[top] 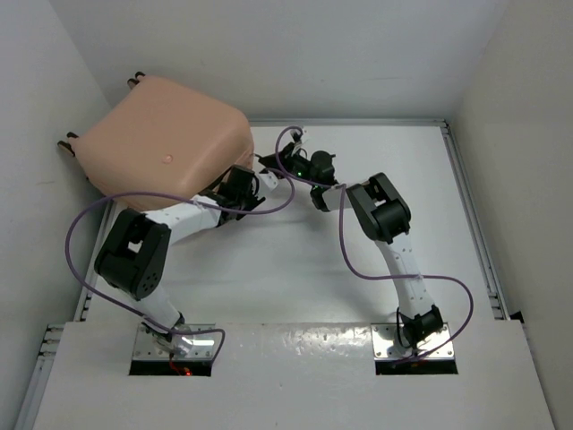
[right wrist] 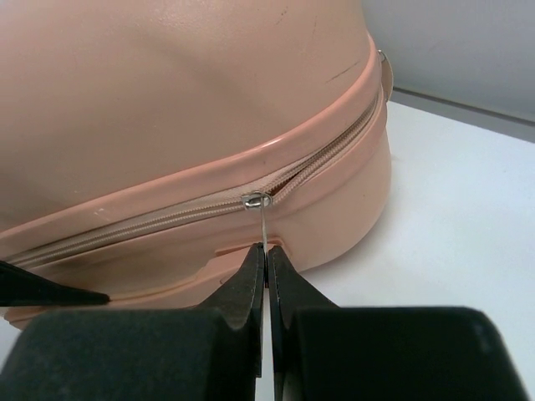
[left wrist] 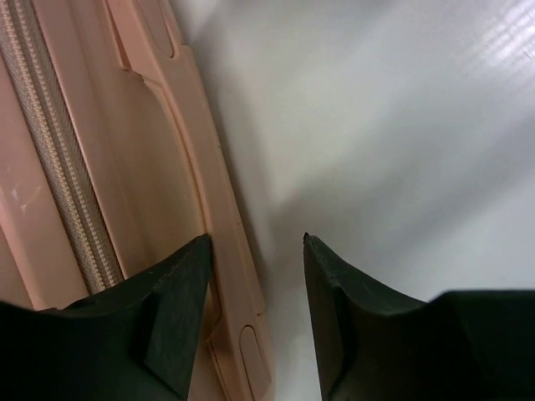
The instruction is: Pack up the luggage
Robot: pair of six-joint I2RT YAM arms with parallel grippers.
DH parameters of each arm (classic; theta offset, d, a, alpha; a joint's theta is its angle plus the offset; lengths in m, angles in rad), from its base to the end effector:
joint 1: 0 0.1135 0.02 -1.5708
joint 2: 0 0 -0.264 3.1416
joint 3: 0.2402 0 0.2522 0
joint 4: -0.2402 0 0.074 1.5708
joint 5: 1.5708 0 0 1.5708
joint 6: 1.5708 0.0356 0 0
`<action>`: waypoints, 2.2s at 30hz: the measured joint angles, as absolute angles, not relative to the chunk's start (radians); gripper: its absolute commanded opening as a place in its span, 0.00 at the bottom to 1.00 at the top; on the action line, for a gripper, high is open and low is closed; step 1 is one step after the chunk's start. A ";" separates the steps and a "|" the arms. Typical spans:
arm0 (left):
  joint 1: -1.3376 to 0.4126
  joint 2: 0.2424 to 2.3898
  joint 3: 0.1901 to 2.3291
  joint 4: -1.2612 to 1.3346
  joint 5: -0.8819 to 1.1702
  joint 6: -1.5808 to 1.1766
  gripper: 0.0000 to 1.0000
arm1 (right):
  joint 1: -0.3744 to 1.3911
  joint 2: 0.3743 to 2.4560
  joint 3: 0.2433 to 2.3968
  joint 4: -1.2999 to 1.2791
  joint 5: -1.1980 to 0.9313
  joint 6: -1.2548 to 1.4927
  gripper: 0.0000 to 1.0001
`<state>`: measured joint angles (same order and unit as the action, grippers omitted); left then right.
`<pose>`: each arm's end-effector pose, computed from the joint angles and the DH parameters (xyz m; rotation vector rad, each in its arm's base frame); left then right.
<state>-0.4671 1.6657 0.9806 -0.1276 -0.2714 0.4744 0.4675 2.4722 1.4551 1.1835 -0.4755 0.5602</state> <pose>0.3142 -0.1478 0.1891 0.9584 2.1669 0.3265 0.4489 0.2449 0.1180 -0.3531 1.4905 1.1663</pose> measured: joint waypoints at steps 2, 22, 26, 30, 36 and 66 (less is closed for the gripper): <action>-0.456 1.677 0.987 -0.111 -0.270 0.472 0.58 | 0.466 2.478 1.477 1.167 -0.477 0.557 0.00; -0.455 1.858 1.018 0.014 -0.496 0.445 0.54 | 0.459 2.513 1.534 1.142 -0.480 0.553 0.00; -0.456 1.857 0.998 0.057 -0.519 0.439 0.24 | 0.458 2.513 1.534 1.142 -0.482 0.550 0.00; -0.446 1.831 0.984 0.060 -0.492 0.463 0.00 | 0.456 2.513 1.534 1.143 -0.484 0.549 0.00; -0.432 1.704 0.822 0.141 -0.405 0.544 0.00 | 0.447 2.513 1.510 1.156 -0.539 0.549 0.00; -0.317 1.382 0.450 0.250 -0.247 0.868 0.00 | 0.442 2.443 1.425 1.249 -0.936 0.849 0.49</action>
<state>-0.3168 1.3823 0.4503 0.2504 -0.2474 0.8680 0.4423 2.4428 1.4254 1.2491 -0.9356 0.8490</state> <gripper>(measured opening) 0.249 0.491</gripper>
